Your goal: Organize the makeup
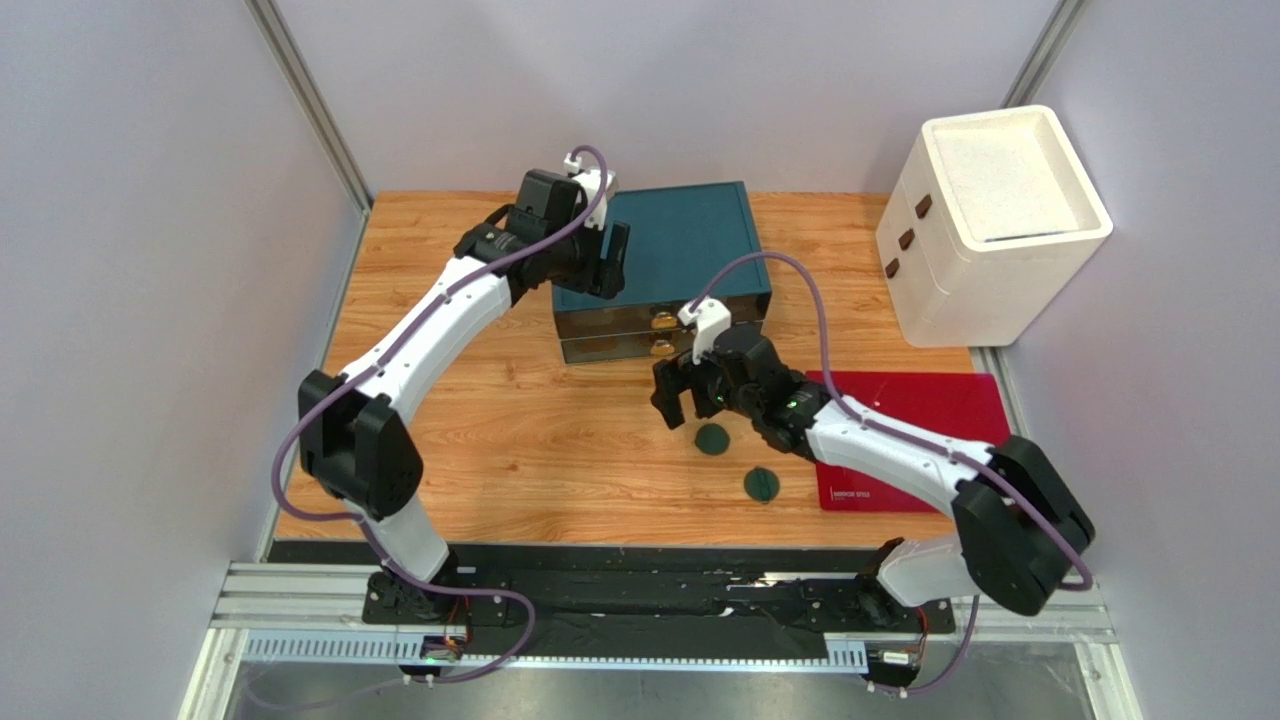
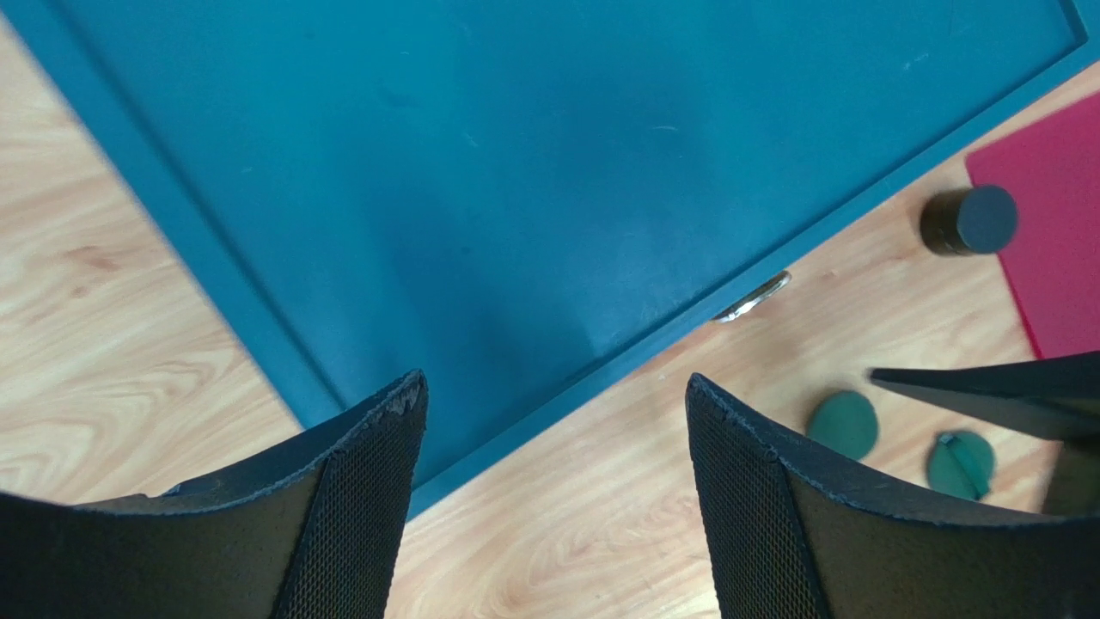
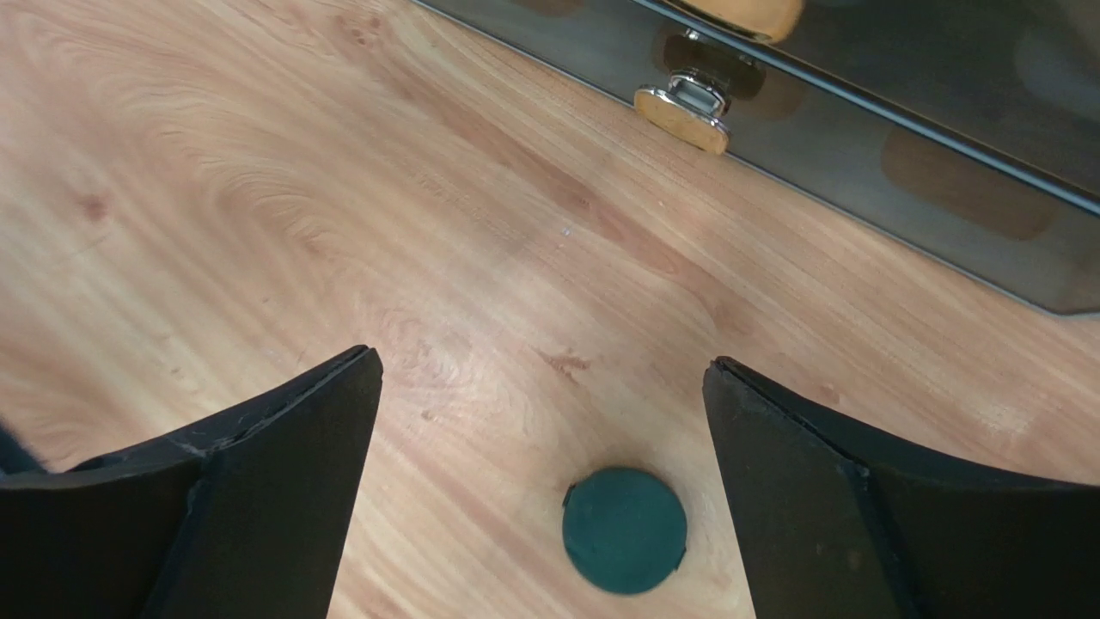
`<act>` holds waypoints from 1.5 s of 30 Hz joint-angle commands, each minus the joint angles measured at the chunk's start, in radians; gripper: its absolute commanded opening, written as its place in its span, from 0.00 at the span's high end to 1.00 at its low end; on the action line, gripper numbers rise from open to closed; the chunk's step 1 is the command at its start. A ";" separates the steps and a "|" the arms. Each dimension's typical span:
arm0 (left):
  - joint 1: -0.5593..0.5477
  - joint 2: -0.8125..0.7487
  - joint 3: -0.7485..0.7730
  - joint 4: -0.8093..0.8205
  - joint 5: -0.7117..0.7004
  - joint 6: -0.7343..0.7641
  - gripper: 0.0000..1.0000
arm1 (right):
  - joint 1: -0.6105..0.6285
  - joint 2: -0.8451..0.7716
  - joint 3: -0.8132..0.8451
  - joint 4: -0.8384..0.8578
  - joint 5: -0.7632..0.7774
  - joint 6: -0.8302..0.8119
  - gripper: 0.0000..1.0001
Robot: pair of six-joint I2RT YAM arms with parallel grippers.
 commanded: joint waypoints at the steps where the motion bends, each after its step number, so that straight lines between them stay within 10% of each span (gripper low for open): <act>1: 0.029 0.075 0.107 -0.077 0.143 -0.026 0.22 | 0.074 0.154 0.147 0.113 0.238 -0.059 0.00; 15: 0.089 0.158 0.133 -0.091 0.260 -0.034 0.22 | 0.106 0.448 0.422 -0.028 0.495 0.091 0.01; 34: 0.104 0.233 0.181 -0.108 0.320 -0.040 0.23 | 0.121 0.230 0.234 -0.171 0.299 0.253 0.02; 45: 0.104 0.250 0.167 -0.129 0.323 -0.029 0.23 | 0.031 0.104 0.044 0.061 0.024 0.591 0.03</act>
